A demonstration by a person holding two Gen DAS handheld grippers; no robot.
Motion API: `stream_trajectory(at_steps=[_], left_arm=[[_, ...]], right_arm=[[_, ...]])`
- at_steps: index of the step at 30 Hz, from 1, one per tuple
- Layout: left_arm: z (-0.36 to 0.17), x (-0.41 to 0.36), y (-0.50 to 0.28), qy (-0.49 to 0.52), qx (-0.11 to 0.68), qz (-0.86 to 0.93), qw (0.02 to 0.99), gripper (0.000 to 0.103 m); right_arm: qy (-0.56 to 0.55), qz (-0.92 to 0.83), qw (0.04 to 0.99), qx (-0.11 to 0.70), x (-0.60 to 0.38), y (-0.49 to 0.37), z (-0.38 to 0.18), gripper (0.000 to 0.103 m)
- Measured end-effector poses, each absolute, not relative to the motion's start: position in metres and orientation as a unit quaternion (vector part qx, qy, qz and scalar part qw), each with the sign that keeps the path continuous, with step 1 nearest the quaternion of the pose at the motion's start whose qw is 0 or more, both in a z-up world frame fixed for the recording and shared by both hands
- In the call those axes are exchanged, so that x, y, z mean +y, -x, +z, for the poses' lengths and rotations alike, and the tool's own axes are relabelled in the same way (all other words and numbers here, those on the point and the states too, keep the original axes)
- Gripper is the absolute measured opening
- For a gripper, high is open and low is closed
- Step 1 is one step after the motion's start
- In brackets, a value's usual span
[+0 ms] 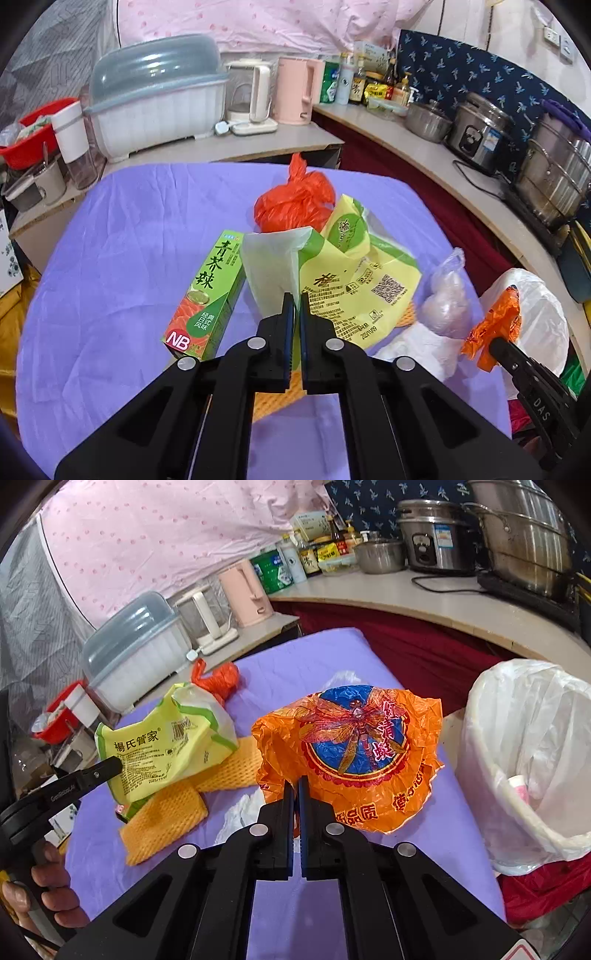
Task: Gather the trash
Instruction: 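Grasp the yellow snack bag with the left tool while the right grasps the orange wrapper, then lift and carry the yellow bag and orange wrapper over the white bin with both tools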
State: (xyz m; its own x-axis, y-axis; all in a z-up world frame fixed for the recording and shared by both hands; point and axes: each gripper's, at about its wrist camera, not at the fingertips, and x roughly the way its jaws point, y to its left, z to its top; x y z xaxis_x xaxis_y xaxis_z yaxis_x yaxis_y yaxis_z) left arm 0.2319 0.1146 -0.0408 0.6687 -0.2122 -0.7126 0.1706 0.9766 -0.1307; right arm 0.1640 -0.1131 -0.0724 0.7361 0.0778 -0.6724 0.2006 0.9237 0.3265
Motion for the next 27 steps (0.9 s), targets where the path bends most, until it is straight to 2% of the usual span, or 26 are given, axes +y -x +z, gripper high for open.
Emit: stream_trajectory(at_steps=[14, 27], left_arm=[[0.032, 0.068, -0.180, 0.019, 0.335, -0.151, 0.930, 0.003], [0.030, -0.065, -0.142, -0.034, 0.341, -0.242, 0.908, 0.003]], right_arm=[[-0.202, -0.046, 0.933, 0.295, -0.152, -0.114, -0.012, 0.002], [-0.238, -0.108, 0.925, 0.277, -0.256, -0.066, -0.011, 0.002]])
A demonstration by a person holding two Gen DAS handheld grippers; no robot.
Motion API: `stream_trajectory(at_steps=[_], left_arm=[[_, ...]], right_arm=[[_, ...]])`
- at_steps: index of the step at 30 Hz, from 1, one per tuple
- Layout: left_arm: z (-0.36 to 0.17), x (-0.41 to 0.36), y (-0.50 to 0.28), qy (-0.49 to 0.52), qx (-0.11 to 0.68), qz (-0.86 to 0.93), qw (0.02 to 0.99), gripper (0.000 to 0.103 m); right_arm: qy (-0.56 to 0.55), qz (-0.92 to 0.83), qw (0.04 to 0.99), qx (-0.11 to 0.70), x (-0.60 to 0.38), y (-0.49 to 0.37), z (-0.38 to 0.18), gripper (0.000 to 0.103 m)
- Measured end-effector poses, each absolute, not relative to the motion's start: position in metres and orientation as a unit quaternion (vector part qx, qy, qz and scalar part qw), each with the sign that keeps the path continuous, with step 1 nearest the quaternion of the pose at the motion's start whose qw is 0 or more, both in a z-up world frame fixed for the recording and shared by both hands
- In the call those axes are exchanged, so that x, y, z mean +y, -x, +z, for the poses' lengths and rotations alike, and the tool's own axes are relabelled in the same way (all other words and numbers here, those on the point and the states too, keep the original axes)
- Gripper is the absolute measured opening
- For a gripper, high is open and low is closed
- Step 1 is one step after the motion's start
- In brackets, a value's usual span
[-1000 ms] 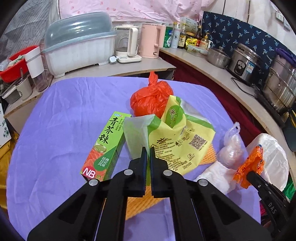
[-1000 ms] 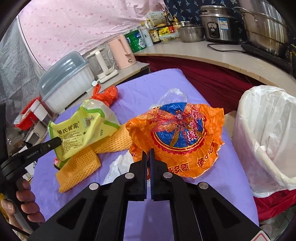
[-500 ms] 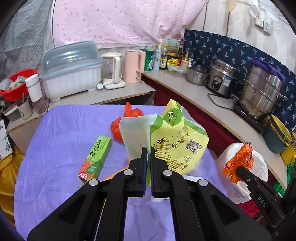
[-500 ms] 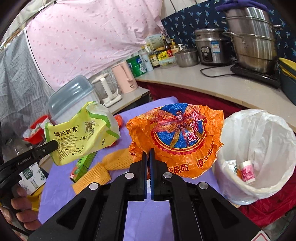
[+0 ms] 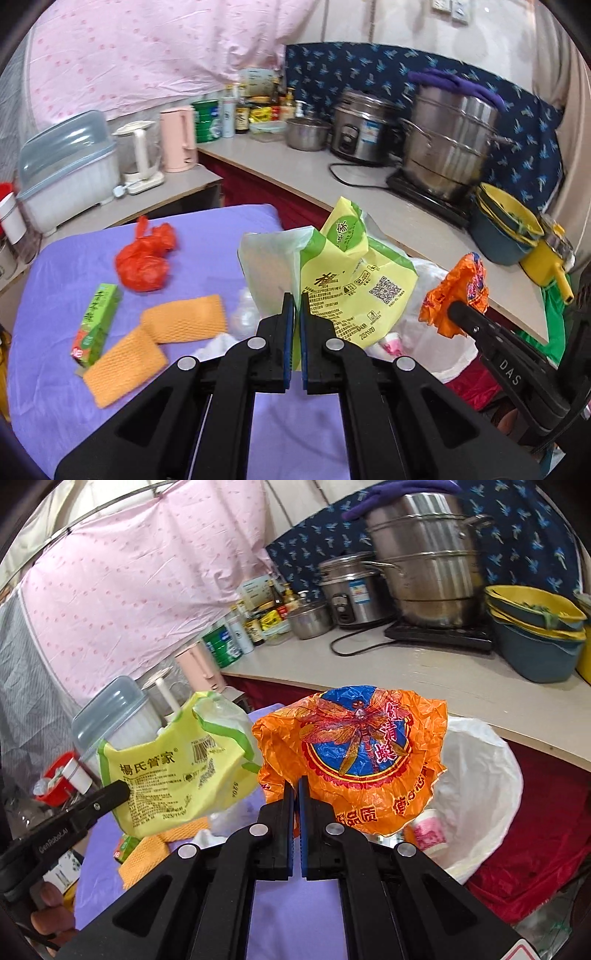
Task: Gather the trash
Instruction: 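Lift and carry the yellow bag and orange wrapper over the white bin with both tools, then open both tools over the bin to drop the bag and wrapper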
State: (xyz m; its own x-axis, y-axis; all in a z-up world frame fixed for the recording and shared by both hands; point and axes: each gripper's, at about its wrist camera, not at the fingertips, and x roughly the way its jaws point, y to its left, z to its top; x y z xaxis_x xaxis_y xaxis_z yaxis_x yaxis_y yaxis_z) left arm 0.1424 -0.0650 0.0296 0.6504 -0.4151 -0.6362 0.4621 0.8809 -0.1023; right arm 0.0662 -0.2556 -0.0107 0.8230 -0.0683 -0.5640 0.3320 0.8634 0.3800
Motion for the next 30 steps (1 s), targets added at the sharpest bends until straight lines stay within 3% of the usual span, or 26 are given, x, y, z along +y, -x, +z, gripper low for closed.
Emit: stream_trajectory(at_steps=[9, 22, 27, 30], left_arm=[[0.001, -0.142, -0.132, -0.066, 0.363, -0.282, 0.886, 0.003], [-0.028, -0.196, -0.135, -0.084, 0.386, -0.297, 0.869, 0.004], [-0.036, -0.203, -0.138, -0.084, 0.393, -0.300, 0.865, 0.008], [-0.035, -0.200, -0.141, -0.082, 0.389, -0.295, 0.869, 0.024]], right_arm=[[-0.260, -0.156, 0.910, 0.283, -0.319, -0.043, -0.034, 0.002], [-0.270, -0.174, 0.900, 0.296, -0.352, -0.040, -0.059, 0.003], [-0.271, -0.172, 0.897, 0.303, -0.356, -0.046, -0.067, 0.009], [-0.271, -0.174, 0.897, 0.302, -0.355, -0.049, -0.069, 0.012]])
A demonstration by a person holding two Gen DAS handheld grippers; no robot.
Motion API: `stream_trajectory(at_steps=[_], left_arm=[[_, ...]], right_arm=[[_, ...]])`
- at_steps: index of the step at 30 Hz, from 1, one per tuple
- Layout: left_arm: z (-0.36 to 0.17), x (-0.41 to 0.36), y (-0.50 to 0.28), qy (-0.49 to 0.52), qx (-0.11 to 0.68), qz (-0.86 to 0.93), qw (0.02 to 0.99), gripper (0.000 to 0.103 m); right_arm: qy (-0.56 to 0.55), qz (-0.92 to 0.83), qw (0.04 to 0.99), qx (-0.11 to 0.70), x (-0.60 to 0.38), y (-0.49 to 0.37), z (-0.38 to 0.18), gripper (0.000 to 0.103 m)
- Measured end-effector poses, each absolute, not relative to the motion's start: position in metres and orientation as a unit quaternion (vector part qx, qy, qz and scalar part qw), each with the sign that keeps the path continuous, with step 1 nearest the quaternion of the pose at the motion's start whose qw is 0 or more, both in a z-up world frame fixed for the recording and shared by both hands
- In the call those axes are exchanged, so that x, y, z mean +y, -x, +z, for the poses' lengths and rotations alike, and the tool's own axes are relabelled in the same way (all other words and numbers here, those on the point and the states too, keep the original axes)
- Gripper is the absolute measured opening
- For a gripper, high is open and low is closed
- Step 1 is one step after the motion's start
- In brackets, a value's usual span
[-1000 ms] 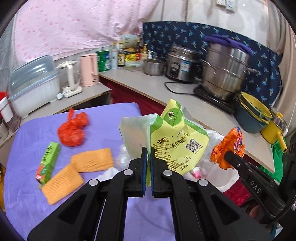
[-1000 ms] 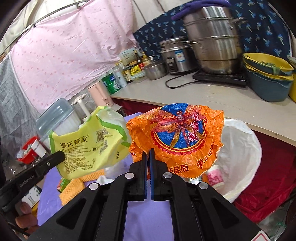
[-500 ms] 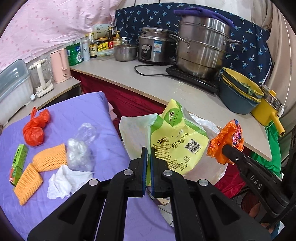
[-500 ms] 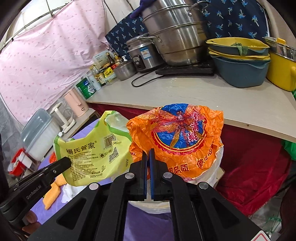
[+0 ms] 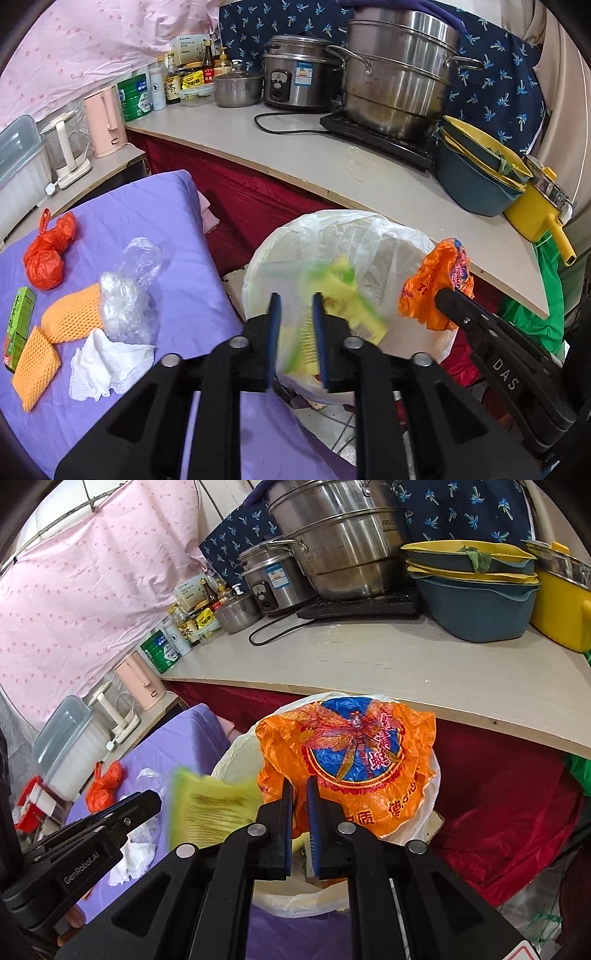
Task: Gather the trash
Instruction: 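Open both tools over the bin to drop the bag and wrapper, then move both open tools back over the trash on the table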
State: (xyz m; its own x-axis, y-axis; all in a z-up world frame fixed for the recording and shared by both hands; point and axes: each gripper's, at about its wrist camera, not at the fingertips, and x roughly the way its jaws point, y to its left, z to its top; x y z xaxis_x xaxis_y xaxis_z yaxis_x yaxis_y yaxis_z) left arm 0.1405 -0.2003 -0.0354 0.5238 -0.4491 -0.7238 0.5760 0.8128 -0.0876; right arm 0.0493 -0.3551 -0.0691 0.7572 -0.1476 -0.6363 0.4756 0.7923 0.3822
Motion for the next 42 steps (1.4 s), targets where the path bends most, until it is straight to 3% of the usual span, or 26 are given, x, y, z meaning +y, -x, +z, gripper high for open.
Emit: stream_trajectory(at_steps=[2, 5, 8, 12, 42], left_arm=[[-0.033, -0.196, -0.142, -0.078, 0.384, -0.289, 0.874, 0.042], [-0.028, -0.189, -0.144, -0.071, 0.378, -0.283, 0.878, 0.049], [-0.023, -0.181, -0.147, -0.067, 0.375, -0.277, 0.882, 0.055], [-0.018, -0.169, -0.149, -0.057, 0.373, -0.270, 0.886, 0.057], [0.003, -0.036, -0.161, -0.001, 0.363, -0.173, 0.915, 0.059]], right_arm=[[-0.269, -0.173, 0.898, 0.303, -0.352, -0.051, -0.069, 0.015], [-0.266, -0.170, 0.900, 0.299, -0.347, -0.054, -0.066, 0.025], [-0.264, -0.167, 0.903, 0.294, -0.343, -0.054, -0.061, 0.028], [-0.259, -0.165, 0.906, 0.290, -0.337, -0.053, -0.054, 0.033], [-0.218, -0.113, 0.925, 0.290, -0.248, -0.068, -0.017, 0.037]])
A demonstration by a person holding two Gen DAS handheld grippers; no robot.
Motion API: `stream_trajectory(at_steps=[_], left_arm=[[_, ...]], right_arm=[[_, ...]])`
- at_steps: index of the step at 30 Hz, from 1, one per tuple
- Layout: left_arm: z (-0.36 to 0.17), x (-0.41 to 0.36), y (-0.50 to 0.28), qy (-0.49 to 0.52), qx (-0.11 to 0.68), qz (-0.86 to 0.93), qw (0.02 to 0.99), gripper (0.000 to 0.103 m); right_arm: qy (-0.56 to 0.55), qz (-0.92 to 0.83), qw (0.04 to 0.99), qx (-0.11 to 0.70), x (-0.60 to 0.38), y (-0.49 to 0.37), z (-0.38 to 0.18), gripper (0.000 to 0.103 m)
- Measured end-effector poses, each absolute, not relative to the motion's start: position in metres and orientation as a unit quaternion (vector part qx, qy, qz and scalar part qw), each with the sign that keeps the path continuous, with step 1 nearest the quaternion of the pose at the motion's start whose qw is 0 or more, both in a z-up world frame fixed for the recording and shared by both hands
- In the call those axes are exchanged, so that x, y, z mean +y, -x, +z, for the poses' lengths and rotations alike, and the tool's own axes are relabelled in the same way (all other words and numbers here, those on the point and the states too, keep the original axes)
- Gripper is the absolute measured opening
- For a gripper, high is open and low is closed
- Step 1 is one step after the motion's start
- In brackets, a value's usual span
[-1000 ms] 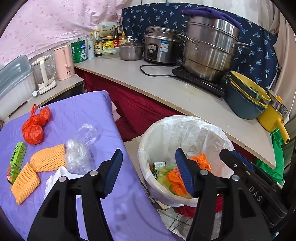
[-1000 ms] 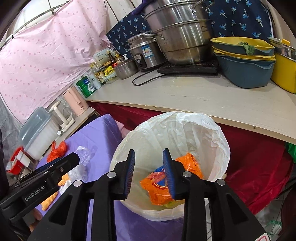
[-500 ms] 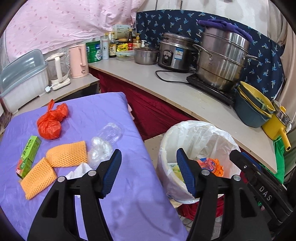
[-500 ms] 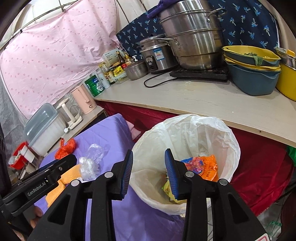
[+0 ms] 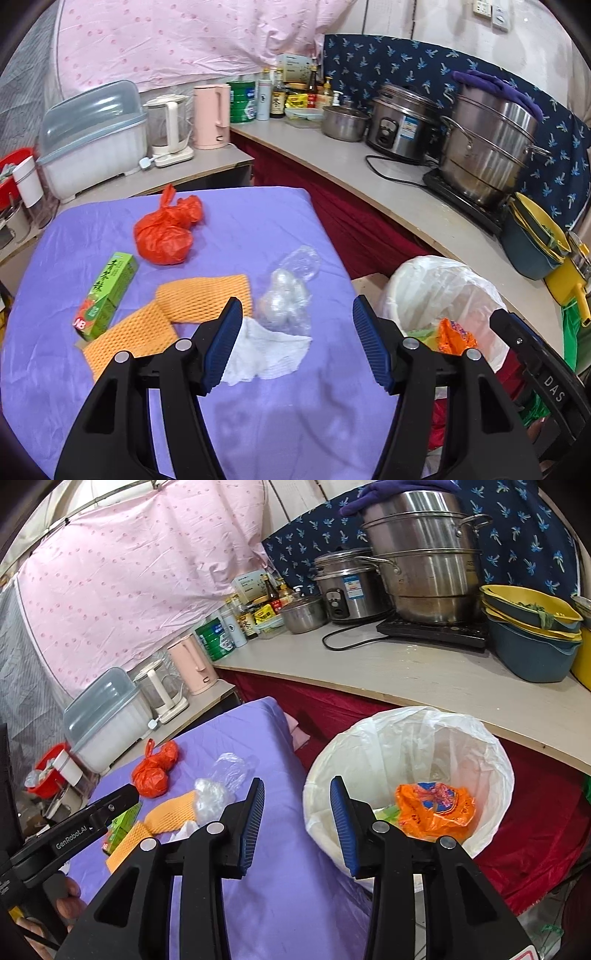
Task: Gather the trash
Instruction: 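Move both open tools back over the trash on the table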
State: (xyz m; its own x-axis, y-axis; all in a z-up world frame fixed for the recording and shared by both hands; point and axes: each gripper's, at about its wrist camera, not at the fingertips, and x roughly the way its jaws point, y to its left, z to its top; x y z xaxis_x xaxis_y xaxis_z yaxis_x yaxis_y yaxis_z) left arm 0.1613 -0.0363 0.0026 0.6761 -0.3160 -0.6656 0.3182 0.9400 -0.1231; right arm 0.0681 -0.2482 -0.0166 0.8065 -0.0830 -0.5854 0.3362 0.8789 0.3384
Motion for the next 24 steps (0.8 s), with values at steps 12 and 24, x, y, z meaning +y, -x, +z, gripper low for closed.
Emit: stream_trajectory(at_steps=[12, 24], left_arm=[[-0.003, 0.042, -0.175, 0.024, 0.364, -0.121, 0.923, 0.063], [-0.037, 0.118, -0.204, 0.023, 0.385, -0.053, 0.921, 0.070]], right_arm=[[-0.200, -0.081, 0.926, 0.309, -0.196, -0.091, -0.021, 0.041], [-0.190, -0.052, 0.916, 0.348, -0.145, -0.136, -0.052, 0.041]])
